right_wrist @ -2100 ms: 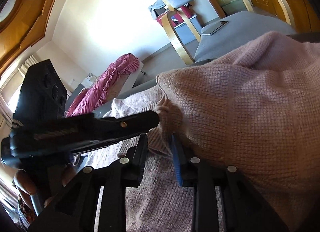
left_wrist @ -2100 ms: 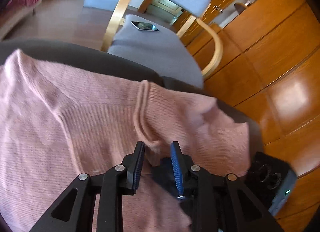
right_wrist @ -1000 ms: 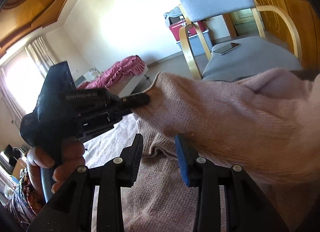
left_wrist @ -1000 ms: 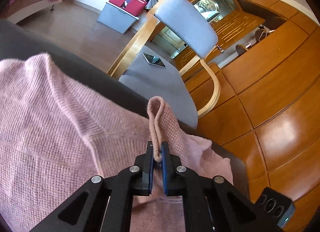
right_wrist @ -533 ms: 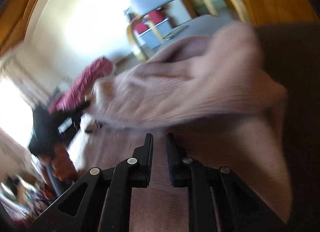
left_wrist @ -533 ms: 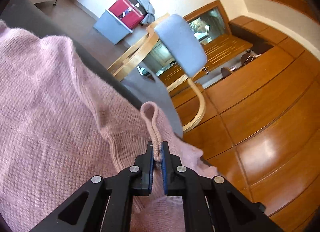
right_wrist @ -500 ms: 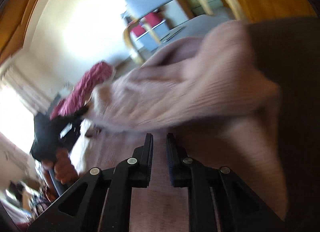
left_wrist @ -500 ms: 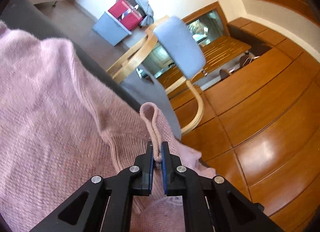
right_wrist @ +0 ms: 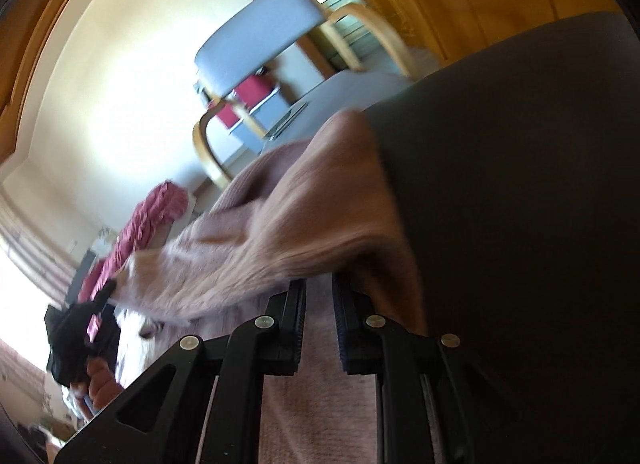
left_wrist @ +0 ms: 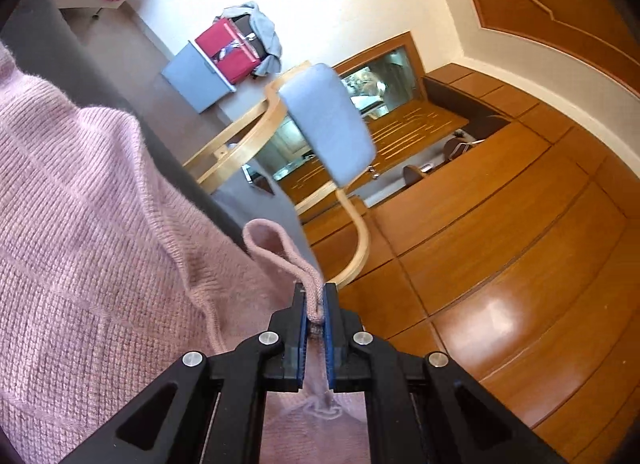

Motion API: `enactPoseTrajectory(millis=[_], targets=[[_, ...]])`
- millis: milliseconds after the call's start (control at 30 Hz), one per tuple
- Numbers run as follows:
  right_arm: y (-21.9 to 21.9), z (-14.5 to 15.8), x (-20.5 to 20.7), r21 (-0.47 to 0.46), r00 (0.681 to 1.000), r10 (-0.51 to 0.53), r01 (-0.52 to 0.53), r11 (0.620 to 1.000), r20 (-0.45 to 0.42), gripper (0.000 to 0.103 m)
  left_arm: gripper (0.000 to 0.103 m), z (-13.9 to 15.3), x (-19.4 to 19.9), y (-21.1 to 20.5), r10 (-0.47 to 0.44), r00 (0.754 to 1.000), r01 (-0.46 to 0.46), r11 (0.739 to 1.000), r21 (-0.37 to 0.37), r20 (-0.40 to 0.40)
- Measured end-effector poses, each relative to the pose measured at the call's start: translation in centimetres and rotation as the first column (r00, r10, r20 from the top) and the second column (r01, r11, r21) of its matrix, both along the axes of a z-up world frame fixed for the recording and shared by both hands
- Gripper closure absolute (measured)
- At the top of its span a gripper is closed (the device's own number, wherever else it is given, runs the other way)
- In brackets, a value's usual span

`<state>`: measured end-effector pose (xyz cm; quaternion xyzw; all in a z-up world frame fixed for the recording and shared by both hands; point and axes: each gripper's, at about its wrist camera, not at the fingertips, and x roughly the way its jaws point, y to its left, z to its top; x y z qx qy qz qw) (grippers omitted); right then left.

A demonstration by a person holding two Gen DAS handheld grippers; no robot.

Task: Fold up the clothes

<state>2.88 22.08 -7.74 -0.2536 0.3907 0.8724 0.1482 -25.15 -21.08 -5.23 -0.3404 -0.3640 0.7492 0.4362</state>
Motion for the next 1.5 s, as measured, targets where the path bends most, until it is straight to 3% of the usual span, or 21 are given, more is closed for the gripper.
enactPoseTrajectory(millis=[133,300,500,633,767,833,933,1167,1267,1367,1500], targets=[[1.5,-0.5,0.9,-0.039,0.997,-0.071,0.07,0.997,-0.017,0.088,0.098,1.0,0.7,-0.3,-0.028,0.998,0.028,1.0,0.007,-0.051],[2.0,-0.6,1.4,-0.023,0.991,-0.131,0.131,0.991,0.008,0.088,0.098,1.9,1.3,0.2,-0.032,0.994,0.025,0.998,-0.059,-0.108],[2.6,-1.2,1.2,-0.037,0.988,-0.152,0.154,0.987,0.034,0.088,0.098,1.6,1.2,1.0,-0.035,0.999,0.027,0.985,-0.171,-0.041],[2.7,-1.4,0.8,-0.038,0.989,-0.143,0.144,0.989,0.033,0.088,0.098,2.0,1.7,0.8,-0.043,0.999,0.035,0.972,-0.233,-0.032],[2.7,-1.4,0.6,-0.034,0.99,-0.137,0.138,0.99,0.033,0.088,0.097,1.5,2.8,0.7,-0.058,0.993,0.023,0.945,-0.326,-0.099],[2.6,-1.3,0.4,-0.03,0.991,-0.127,0.128,0.991,0.04,0.088,0.097,0.0,2.4,1.2,-0.063,0.996,0.036,0.924,-0.381,-0.058],[2.4,-1.0,0.2,-0.031,0.993,-0.104,0.106,0.994,0.05,0.088,0.097,-1.2,1.4,1.2,-0.063,0.998,0.068,0.921,-0.384,0.026],[1.0,0.5,1.8,-0.021,0.995,0.037,-0.036,0.999,0.092,0.088,0.097,-1.1,1.6,0.8,-0.059,0.998,0.062,0.924,-0.378,0.019],[0.5,3.0,2.5,0.038,0.997,0.061,-0.063,0.997,0.046,0.088,0.097,-1.2,1.5,0.8,-0.058,0.998,0.063,0.926,-0.372,0.023],[0.5,6.2,1.2,0.182,0.998,0.062,-0.063,0.981,0.01,0.088,0.097,-1.3,1.4,0.9,-0.058,0.998,0.061,0.925,-0.375,0.019],[-0.4,7.6,-4.3,0.387,0.988,0.127,-0.15,0.91,0.084,0.088,0.097,-1.2,1.6,0.5,-0.033,0.999,0.033,0.924,-0.382,0.007]])
